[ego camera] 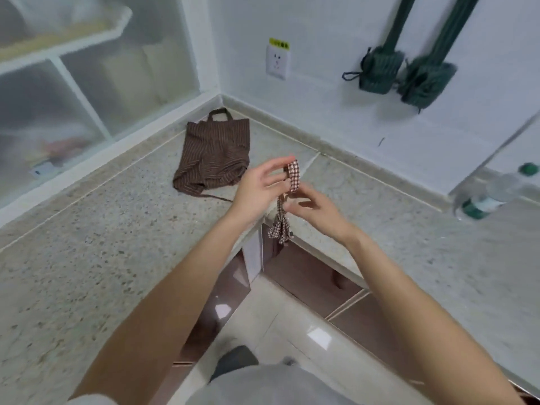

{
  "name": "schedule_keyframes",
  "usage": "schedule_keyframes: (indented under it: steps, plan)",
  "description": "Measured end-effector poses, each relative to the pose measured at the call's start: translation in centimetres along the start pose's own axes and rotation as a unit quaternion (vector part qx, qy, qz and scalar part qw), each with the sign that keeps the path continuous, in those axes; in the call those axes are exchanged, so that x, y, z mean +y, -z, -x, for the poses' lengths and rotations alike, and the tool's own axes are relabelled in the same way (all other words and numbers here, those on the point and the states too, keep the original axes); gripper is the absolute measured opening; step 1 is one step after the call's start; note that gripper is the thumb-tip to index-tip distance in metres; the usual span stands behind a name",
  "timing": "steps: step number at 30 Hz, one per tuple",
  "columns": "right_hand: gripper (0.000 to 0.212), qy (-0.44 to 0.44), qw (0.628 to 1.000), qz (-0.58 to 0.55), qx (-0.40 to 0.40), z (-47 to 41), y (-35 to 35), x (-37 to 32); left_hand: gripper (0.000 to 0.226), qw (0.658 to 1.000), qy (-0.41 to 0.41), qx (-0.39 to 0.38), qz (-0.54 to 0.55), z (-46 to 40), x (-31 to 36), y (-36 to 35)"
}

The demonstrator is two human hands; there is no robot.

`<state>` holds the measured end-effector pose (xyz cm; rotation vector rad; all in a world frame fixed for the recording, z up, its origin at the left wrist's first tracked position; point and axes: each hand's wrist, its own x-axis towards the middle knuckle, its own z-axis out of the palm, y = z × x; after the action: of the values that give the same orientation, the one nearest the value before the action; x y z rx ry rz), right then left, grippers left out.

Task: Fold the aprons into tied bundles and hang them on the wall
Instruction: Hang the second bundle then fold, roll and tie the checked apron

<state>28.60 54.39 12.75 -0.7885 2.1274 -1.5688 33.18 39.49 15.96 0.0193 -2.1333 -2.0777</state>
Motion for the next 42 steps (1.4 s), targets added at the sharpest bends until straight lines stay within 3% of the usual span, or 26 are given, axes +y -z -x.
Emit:
schedule_keyframes:
  steps: [2,4,6,8,10,14,18,21,25,28,31,34,38,42]
  plan:
    - [0.016,0.005,0.999,-0.002,0.05,-0.9,2.2,-0.4,0.035,0.997,-0.026,0.047,-0.059,-2.1,0.3,-1.3]
    - [0.007,0.009,0.994,-0.001,0.108,-2.0,4.6,-0.8,0.02,0.973,-0.088,0.09,-0.192,-4.5,0.5,-1.6]
    - [0.013,0.024,0.989,0.036,0.144,-3.3,7.1,-1.2,0.009,0.935,-0.147,0.075,-0.315,-7.3,0.6,-1.6]
    - [0.021,0.042,0.981,0.099,0.164,-4.6,9.3,-1.6,0.008,0.916,-0.157,0.022,-0.368,-10.0,0.6,-1.7]
    - [0.02,0.054,0.975,0.127,0.176,-6.0,11.6,-2.2,0.006,0.937,-0.129,-0.047,-0.322,-13.2,0.9,-2.0]
    - [0.007,0.064,0.974,0.145,0.164,-8.1,15.9,-3.0,0.024,0.98,-0.028,-0.168,-0.099,-18.2,2.8,-3.8]
    - [0.003,0.04,0.977,0.074,0.198,-8.6,20.2,-4.0,0.017,0.952,-0.017,-0.305,-0.004,-22.4,4.7,-6.0]
    - [0.007,0.037,0.972,0.02,0.232,-8.2,22.7,-4.8,0.02,0.931,-0.05,-0.361,-0.024,-25.4,6.1,-7.9]
    - [0.02,0.031,0.954,0.036,0.295,-8.1,25.5,-5.5,0.019,0.897,-0.084,-0.432,-0.052,-28.9,8.3,-10.9]
    - [0.012,0.036,0.946,0.06,0.318,-7.7,27.7,-6.8,0.019,0.879,-0.11,-0.46,-0.065,-31.3,10.2,-12.7]
    - [0.002,0.04,0.948,0.073,0.308,-7.2,29.7,-8.1,0.016,0.884,-0.187,-0.407,-0.134,-33.2,11.8,-14.7]
    - [0.005,0.034,0.945,0.086,0.315,-6.9,31.7,-9.2,0.015,0.89,-0.285,-0.3,-0.193,-34.6,13.0,-17.5]
    - [0.005,0.061,0.934,0.078,0.344,-6.6,34.6,-10.6,0.013,0.893,-0.362,-0.203,-0.175,-36.2,14.5,-21.5]
    - [0.002,0.085,0.894,0.155,0.412,-5.9,38.2,-12.0,0.017,0.894,-0.387,-0.173,-0.145,-37.4,16.3,-25.3]
